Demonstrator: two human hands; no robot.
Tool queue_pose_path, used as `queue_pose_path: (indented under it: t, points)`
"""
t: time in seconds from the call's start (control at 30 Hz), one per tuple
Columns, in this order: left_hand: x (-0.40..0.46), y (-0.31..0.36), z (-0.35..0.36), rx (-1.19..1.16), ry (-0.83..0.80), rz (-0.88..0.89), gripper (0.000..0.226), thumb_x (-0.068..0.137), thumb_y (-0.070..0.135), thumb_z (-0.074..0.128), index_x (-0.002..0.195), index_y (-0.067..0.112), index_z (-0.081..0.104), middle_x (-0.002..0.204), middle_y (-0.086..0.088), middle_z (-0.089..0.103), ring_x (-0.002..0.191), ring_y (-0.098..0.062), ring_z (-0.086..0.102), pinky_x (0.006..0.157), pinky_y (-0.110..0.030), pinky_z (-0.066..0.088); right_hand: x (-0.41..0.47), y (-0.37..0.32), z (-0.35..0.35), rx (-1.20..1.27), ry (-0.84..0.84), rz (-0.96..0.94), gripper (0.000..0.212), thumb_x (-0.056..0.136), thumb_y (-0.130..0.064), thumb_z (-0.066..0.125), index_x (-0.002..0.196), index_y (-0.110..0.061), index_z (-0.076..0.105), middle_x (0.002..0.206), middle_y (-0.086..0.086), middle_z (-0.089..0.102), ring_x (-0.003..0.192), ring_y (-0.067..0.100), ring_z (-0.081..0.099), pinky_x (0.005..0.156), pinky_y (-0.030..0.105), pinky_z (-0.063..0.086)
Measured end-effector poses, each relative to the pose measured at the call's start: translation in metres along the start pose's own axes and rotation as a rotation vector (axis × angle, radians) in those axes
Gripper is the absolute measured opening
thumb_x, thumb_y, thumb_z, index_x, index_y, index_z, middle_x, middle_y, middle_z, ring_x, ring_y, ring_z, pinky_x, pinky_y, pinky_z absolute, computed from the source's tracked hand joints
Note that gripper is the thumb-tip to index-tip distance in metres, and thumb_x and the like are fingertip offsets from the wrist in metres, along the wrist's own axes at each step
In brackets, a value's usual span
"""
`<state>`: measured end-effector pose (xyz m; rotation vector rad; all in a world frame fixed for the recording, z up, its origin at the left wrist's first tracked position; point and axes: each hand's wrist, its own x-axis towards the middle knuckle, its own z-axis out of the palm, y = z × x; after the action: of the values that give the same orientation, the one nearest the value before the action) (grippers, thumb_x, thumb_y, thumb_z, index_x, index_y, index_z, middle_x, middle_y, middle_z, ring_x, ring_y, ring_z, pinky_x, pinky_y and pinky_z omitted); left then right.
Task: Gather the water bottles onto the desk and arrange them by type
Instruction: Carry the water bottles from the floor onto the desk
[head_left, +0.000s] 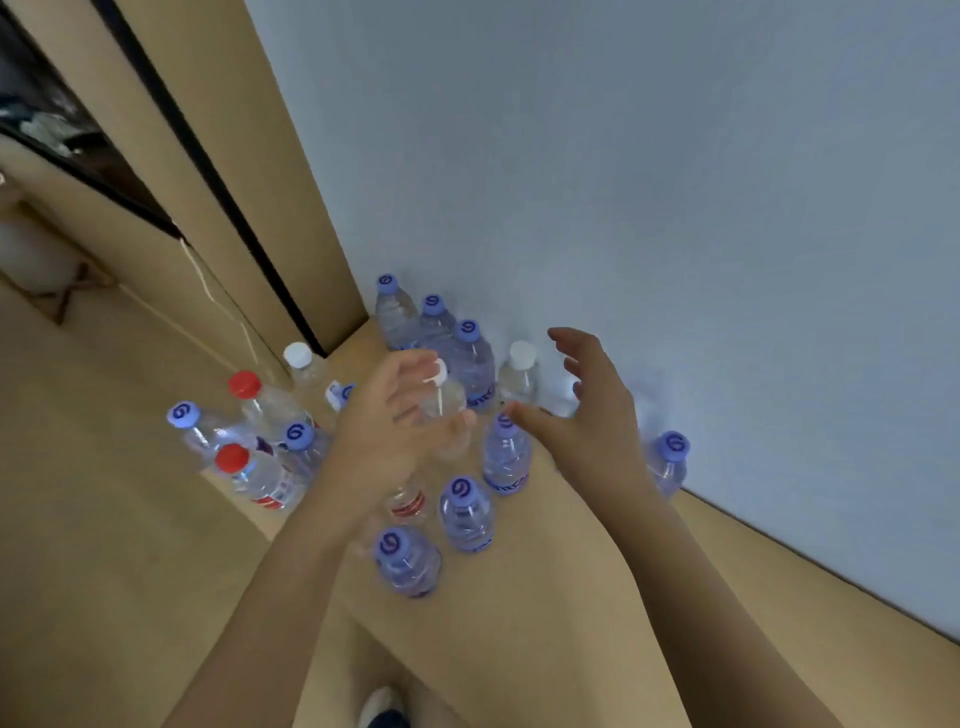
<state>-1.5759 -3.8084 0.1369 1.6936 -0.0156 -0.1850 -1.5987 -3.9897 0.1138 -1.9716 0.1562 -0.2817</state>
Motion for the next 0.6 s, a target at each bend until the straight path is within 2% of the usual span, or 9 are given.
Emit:
queue_pose_path:
  t: [0.03, 0.13, 0.23, 0.3, 0.37, 0.5, 0.53, 0.6]
  points:
    - [-0.007, 0.0, -0.02, 0.008, 0.035, 0.007, 0.074, 0.044, 0.052, 0.088, 0.11, 0.032, 0.06, 0.121, 0.014, 0.063, 0.11, 0.001, 0.061, 0.101, -0.027, 0.049, -0.002, -0.012, 0.015, 0.016, -0.043, -0.016, 0.069, 0.074, -0.017, 0.083, 0.133, -0.026, 0.048, 0.126, -0.011, 0.052, 0.112, 0.002, 0.048, 0.083, -0.001, 0.034]
    - [-0.027, -0.012, -0.084, 0.042, 0.138, 0.032, 0.055, 0.064, 0.022, 0.086, 0.11, 0.034, 0.059, 0.121, 0.016, 0.062, 0.113, 0.004, 0.06, 0.092, -0.016, 0.051, -0.009, -0.046, 0.067, 0.056, -0.172, -0.06, 0.067, 0.075, -0.016, 0.082, 0.131, -0.028, 0.048, 0.124, -0.015, 0.055, 0.115, 0.002, 0.051, 0.093, 0.013, 0.04]
    - [-0.048, -0.028, -0.154, 0.042, 0.274, 0.04, 0.053, 0.071, 0.009, 0.085, 0.113, 0.031, 0.061, 0.12, 0.016, 0.064, 0.11, 0.003, 0.061, 0.091, -0.015, 0.05, -0.023, -0.083, 0.13, 0.08, -0.326, -0.093, 0.066, 0.075, -0.021, 0.082, 0.131, -0.029, 0.048, 0.118, -0.028, 0.051, 0.116, 0.0, 0.05, 0.097, 0.019, 0.042]
    - [-0.064, -0.038, -0.204, 0.027, 0.326, 0.047, 0.053, 0.071, 0.009, 0.086, 0.112, 0.032, 0.062, 0.113, 0.022, 0.068, 0.106, 0.008, 0.062, 0.086, -0.008, 0.049, -0.035, -0.105, 0.178, 0.105, -0.425, -0.111, 0.063, 0.076, -0.022, 0.083, 0.129, -0.03, 0.049, 0.122, -0.022, 0.054, 0.118, -0.002, 0.05, 0.099, 0.021, 0.042]
    - [-0.083, -0.05, -0.254, 0.032, 0.367, 0.046, 0.054, 0.069, 0.009, 0.087, 0.11, 0.034, 0.062, 0.107, 0.027, 0.069, 0.106, 0.011, 0.062, 0.084, -0.005, 0.048, -0.05, -0.127, 0.228, 0.126, -0.471, -0.137, 0.059, 0.076, -0.013, 0.082, 0.122, -0.034, 0.05, 0.118, -0.018, 0.055, 0.111, -0.01, 0.05, 0.094, 0.016, 0.045]
    - [-0.125, -0.072, -0.359, 0.053, 0.47, -0.007, 0.057, 0.062, 0.019, 0.087, 0.11, 0.034, 0.062, 0.118, 0.014, 0.066, 0.113, 0.003, 0.061, 0.098, -0.017, 0.046, -0.08, -0.167, 0.33, 0.181, -0.579, -0.149, 0.064, 0.073, -0.005, 0.082, 0.118, -0.037, 0.05, 0.114, -0.025, 0.054, 0.107, -0.019, 0.049, 0.084, 0.004, 0.039]
    - [-0.136, -0.077, -0.384, 0.058, 0.499, -0.019, 0.058, 0.058, 0.025, 0.087, 0.11, 0.035, 0.063, 0.118, 0.013, 0.066, 0.113, 0.002, 0.062, 0.099, -0.02, 0.046, -0.088, -0.176, 0.353, 0.187, -0.619, -0.141, 0.064, 0.074, -0.007, 0.082, 0.118, -0.04, 0.049, 0.117, -0.025, 0.053, 0.109, -0.019, 0.047, 0.084, 0.003, 0.038]
    - [-0.156, -0.086, -0.429, 0.062, 0.571, -0.047, 0.06, 0.053, 0.032, 0.086, 0.109, 0.037, 0.064, 0.117, 0.014, 0.067, 0.111, 0.004, 0.062, 0.097, -0.02, 0.047, -0.103, -0.193, 0.397, 0.179, -0.686, -0.133, 0.065, 0.075, -0.013, 0.083, 0.124, -0.04, 0.048, 0.119, -0.027, 0.052, 0.117, -0.013, 0.046, 0.092, 0.01, 0.04]
